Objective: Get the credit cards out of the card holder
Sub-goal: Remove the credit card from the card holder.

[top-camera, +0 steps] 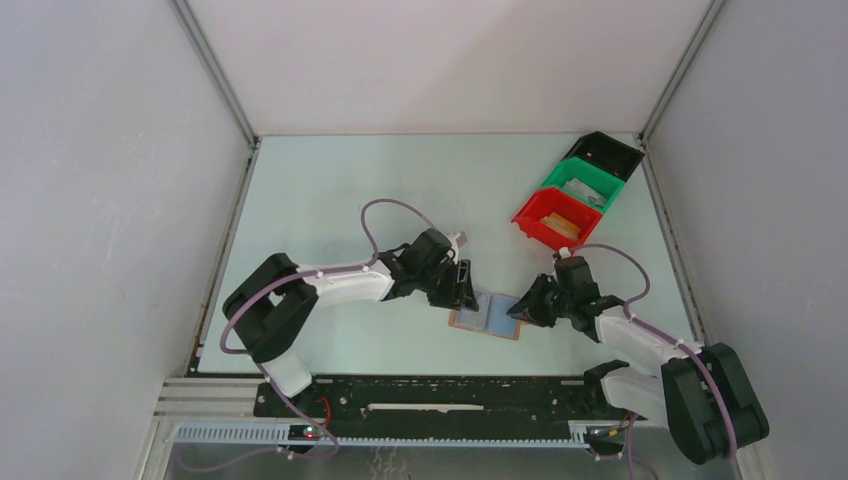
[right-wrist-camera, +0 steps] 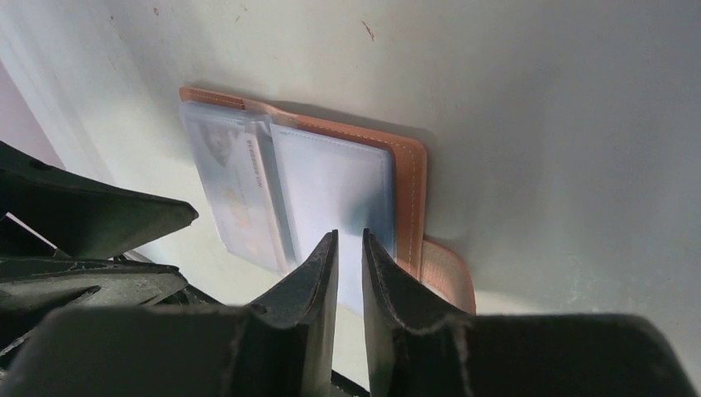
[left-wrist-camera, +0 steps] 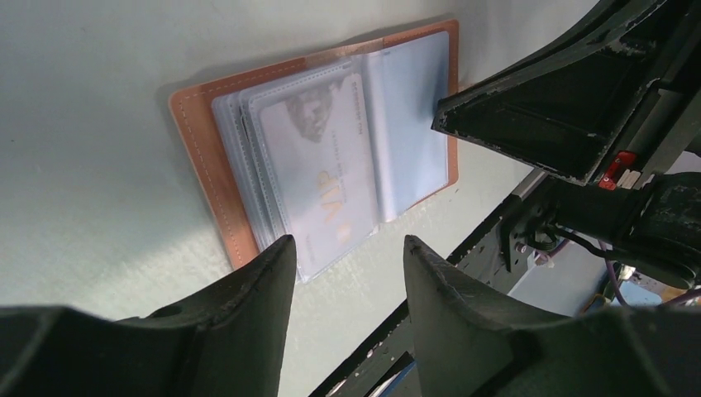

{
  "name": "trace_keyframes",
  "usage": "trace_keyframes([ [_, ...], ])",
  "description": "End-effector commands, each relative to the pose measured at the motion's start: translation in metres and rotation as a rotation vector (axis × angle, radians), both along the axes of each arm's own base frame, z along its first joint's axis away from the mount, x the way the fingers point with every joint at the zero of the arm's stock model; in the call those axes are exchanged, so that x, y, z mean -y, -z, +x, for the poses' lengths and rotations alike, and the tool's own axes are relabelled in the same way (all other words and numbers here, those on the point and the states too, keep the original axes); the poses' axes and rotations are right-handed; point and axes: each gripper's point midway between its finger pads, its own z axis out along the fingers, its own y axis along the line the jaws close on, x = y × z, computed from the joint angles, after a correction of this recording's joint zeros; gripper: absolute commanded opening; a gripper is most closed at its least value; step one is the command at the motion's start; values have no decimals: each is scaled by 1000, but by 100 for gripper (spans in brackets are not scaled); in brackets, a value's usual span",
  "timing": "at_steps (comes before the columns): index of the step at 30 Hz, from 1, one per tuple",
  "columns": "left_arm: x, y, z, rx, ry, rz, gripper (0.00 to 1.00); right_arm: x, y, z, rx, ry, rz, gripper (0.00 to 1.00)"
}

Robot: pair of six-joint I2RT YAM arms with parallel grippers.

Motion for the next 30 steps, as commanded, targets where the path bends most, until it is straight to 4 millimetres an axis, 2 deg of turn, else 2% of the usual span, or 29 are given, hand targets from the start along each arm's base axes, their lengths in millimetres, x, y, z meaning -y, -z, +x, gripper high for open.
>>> trace_keyframes([
  [1,20,-17,10,36,24,-53,56,2,7,-1,8,-2,-20,25],
  [13,24,-3,14,11,5,-29,56,5,16,-6,-15,16,-22,25],
  [30,56,-47,1,9,103,-203,55,2,20,-9,-23,14,-2,25],
])
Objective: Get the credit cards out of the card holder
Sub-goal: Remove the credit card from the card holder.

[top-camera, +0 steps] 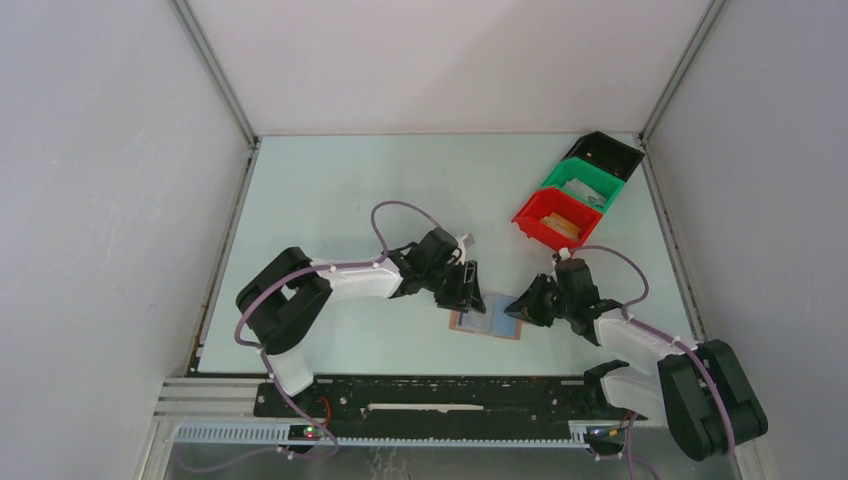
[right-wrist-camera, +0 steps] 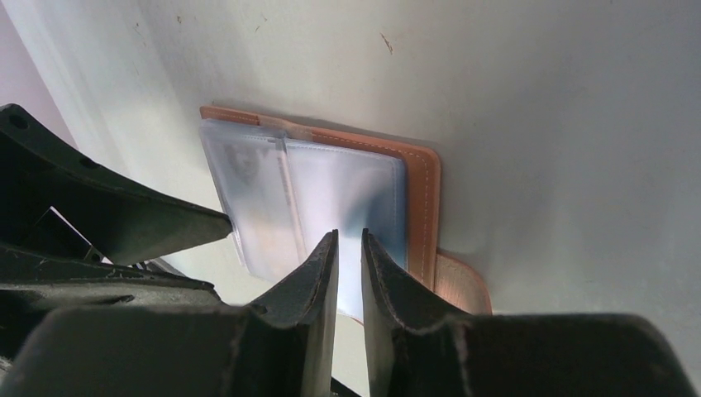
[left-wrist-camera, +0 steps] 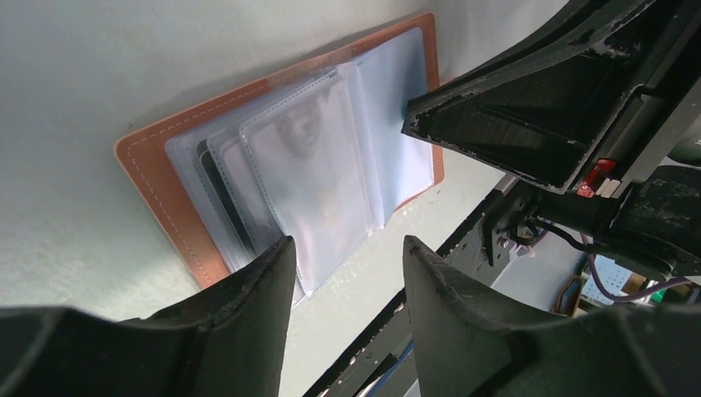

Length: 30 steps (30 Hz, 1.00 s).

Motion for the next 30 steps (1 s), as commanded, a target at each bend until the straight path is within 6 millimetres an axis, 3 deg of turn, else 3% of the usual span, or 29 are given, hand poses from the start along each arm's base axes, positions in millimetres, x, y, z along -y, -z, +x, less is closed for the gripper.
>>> trace_keyframes([
  [1,38,-53,3,60,69,-178,55,7,20,-14,-61,7,-43,25],
  [12,49,-75,-3,53,115,-253,55,6,20,-15,-68,5,-37,25],
  [19,48,-73,0,65,94,-231,56,6,7,-14,-37,19,-23,24],
  [24,20,-46,15,109,-8,-42,58,20,-16,-10,40,60,-78,26],
  [30,11,-28,18,98,-49,23,58,37,-13,-12,36,98,-128,27],
])
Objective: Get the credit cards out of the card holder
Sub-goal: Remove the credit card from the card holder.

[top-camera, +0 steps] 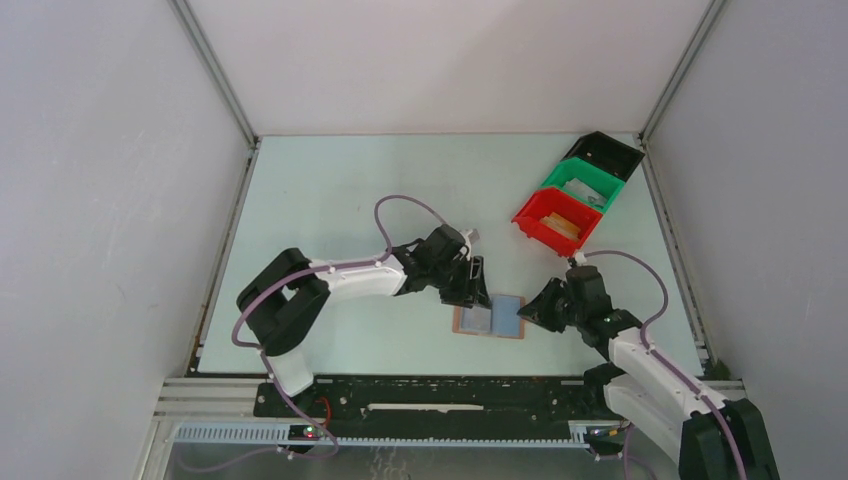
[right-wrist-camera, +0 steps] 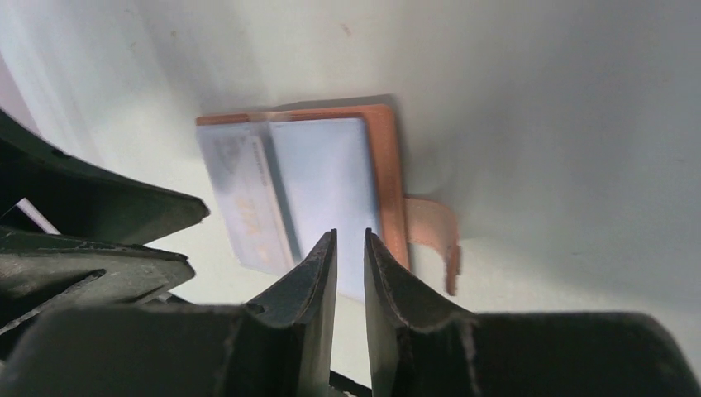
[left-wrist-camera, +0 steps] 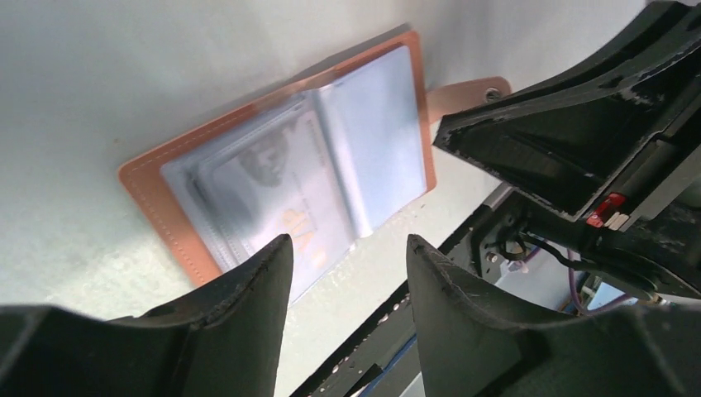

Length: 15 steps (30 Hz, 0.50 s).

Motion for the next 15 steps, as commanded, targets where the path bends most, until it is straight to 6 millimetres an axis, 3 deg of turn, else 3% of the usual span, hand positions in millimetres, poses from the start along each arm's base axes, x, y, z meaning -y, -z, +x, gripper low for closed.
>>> trace_keyframes([
  [1,-1,-11,14,68,-31,22,58,16,7,-1,-28,33,-67,27],
  [15,8,0,14,36,-2,22,58,14,22,1,-72,23,-76,32],
])
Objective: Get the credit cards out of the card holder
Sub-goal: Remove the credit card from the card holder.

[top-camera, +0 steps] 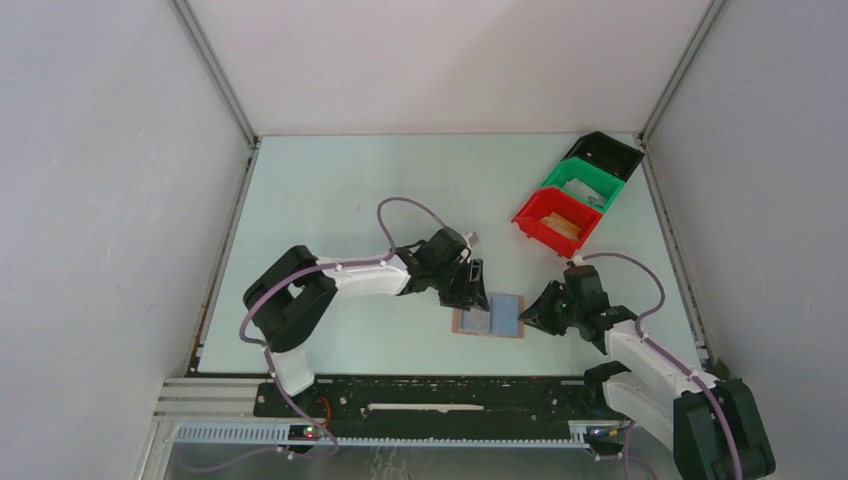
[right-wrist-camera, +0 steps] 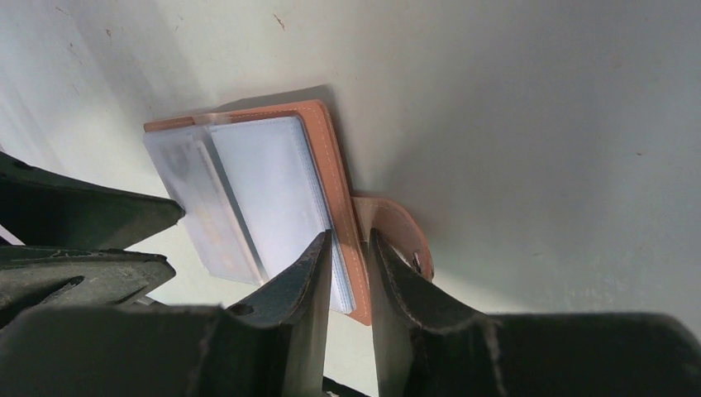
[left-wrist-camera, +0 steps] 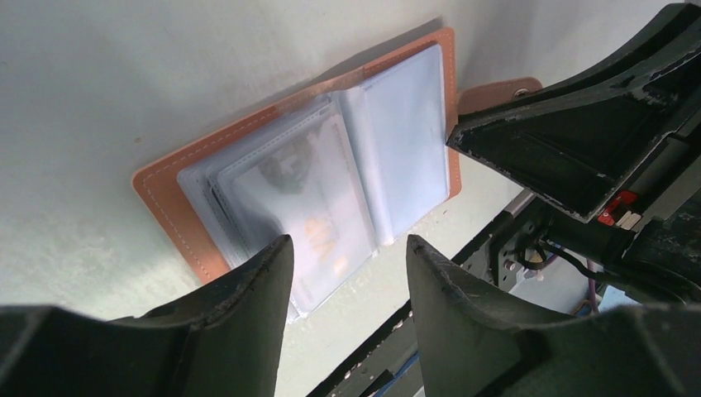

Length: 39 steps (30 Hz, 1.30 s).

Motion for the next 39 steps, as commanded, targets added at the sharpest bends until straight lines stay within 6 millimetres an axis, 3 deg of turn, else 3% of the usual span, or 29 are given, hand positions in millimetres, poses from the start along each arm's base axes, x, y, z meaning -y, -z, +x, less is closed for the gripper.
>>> trace_keyframes([
  [1,16,-19,12,52,25,-43,58,3,1,6,20,0,-24,32],
  [8,18,-18,12,44,27,-44,58,0,3,6,16,-4,-10,32],
  [20,-10,-16,25,134,-74,58,59,-2,5,8,9,-11,0,32],
  [39,-19,-8,24,129,-106,85,58,-1,7,7,5,-7,-2,32],
])
